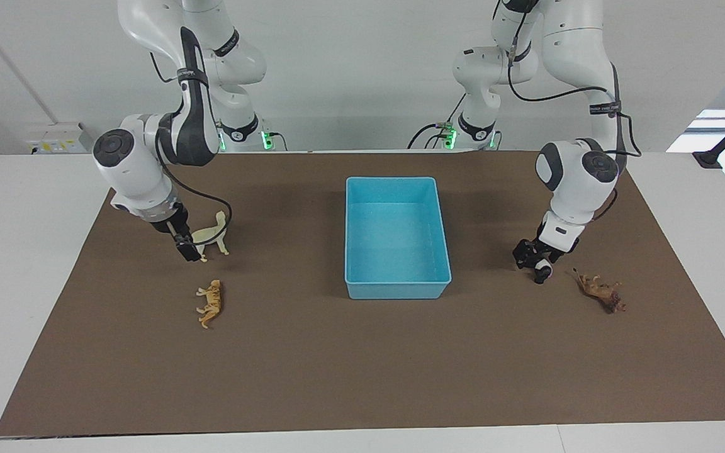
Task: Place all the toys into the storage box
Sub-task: 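Lower the left gripper onto the panda while the right gripper reaches the camel, then carry the panda into the box with the left gripper while the right grasps camel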
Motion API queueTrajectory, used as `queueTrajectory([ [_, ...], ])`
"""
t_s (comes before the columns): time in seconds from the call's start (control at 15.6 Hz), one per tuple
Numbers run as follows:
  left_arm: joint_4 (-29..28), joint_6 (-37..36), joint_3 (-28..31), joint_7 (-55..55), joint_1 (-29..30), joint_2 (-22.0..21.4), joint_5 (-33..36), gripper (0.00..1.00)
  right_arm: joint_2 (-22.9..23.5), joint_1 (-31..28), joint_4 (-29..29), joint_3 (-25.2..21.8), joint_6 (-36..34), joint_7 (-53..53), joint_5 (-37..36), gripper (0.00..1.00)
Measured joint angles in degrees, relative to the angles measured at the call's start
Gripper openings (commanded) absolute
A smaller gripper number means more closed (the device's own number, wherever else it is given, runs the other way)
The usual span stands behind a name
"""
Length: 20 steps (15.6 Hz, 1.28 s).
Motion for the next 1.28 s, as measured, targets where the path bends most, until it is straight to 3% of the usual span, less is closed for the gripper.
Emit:
queueTrajectory([
  [0.13,-0.4,0.0,0.0,0.0,0.0,0.0,0.0,0.56,-0.7,0.4,-2.8,0.0,2.1,0.0,0.0,0.99],
  [0.19,-0.5,0.0,0.0,0.0,0.0,0.0,0.0,0.29,-1.1,0.5,-4.2,0.0,3.5,0.0,0.0,0.99],
  [0.26,-0.5,0.0,0.0,0.0,0.0,0.0,0.0,0.17,-1.4,0.5,-5.5,0.0,4.7,0.0,0.0,0.99],
  [0.39,-0.5,0.0,-0.1,0.0,0.0,0.0,0.0,0.04,-2.2,0.5,-7.6,0.0,6.0,0.0,0.0,0.99],
  [0.45,-0.4,-0.1,0.0,0.0,0.0,-0.2,0.0,0.0,-2.6,0.5,-8.3,0.0,6.1,0.0,0.0,0.99],
  [0.71,0.9,-2.4,-0.1,-3.1,0.0,-0.2,0.0,0.0,-3.8,0.5,-10.8,0.0,7.4,-0.3,0.0,0.99],
  [0.83,5.9,-10.9,-0.9,-6.2,-0.2,-0.7,-0.2,0.0,-4.0,0.5,-11.8,0.0,8.0,-0.6,0.0,0.99],
  [1.03,18.1,-27.0,-3.1,-17.7,-4.2,-2.3,-0.7,0.0,-4.0,0.4,-12.3,0.0,8.3,-1.2,0.0,0.98],
  [1.16,22.5,-30.8,-4.0,-28.4,-9.4,-3.4,-1.9,0.0,-4.0,0.2,-12.6,0.0,8.3,-1.7,0.0,0.85],
  [1.22,23.2,-30.8,-4.4,-33.5,-12.1,-3.7,-2.6,0.0,-4.0,0.1,-12.6,0.0,8.5,-1.7,0.0,0.68],
  [1.28,23.2,-30.3,-4.7,-37.8,-14.8,-3.7,-2.9,0.0,-4.0,0.0,-12.8,0.0,9.3,-1.9,0.0,0.44],
])
